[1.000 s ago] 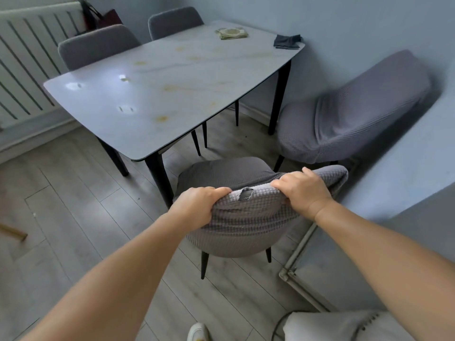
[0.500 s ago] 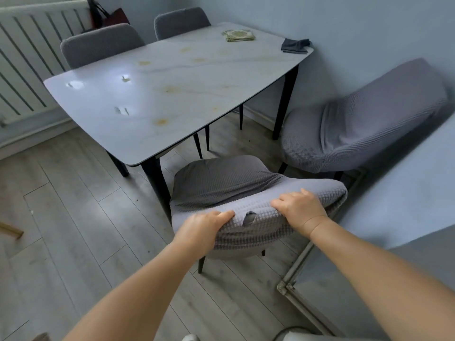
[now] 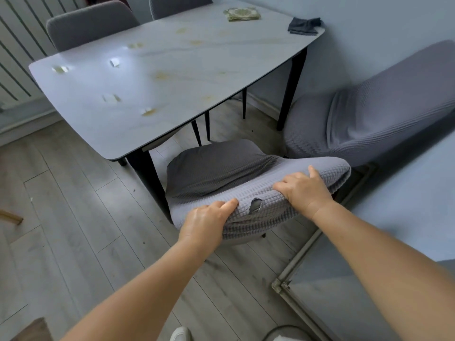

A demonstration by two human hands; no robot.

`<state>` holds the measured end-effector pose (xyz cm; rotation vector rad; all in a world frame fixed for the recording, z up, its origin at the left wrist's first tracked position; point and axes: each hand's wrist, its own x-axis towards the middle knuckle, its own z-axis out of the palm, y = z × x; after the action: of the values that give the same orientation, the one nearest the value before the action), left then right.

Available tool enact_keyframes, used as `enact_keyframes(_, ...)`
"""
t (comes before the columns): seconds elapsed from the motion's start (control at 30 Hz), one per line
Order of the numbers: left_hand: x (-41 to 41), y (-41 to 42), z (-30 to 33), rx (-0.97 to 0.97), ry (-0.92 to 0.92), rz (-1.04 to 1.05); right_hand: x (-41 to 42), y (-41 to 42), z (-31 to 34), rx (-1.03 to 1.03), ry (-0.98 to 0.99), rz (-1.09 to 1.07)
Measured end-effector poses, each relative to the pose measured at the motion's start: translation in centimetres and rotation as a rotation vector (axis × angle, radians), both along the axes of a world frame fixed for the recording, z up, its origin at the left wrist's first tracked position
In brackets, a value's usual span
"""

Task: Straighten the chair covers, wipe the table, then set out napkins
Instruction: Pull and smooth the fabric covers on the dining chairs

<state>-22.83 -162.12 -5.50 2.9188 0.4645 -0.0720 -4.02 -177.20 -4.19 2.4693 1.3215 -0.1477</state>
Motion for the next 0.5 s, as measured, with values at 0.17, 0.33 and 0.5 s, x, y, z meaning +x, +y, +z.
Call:
enact_keyframes(0.17,2.6,-1.0,-0.1,-0.018,0.011,0.020,3.1,-0.1,0.1,-0.002,-0.005,-0.001)
enact_keyframes(0.33,5.2,-0.4,0.7,-0.100,0.155,-0.088,5.4,-0.4,0.0,0.039,-0.013,0.008)
enact_keyframes(0.5,6.2,0.3,0.9,-0.251,0.264,-0.182,6.6,-1.5,-0.4,0.121,-0.040,-0.005)
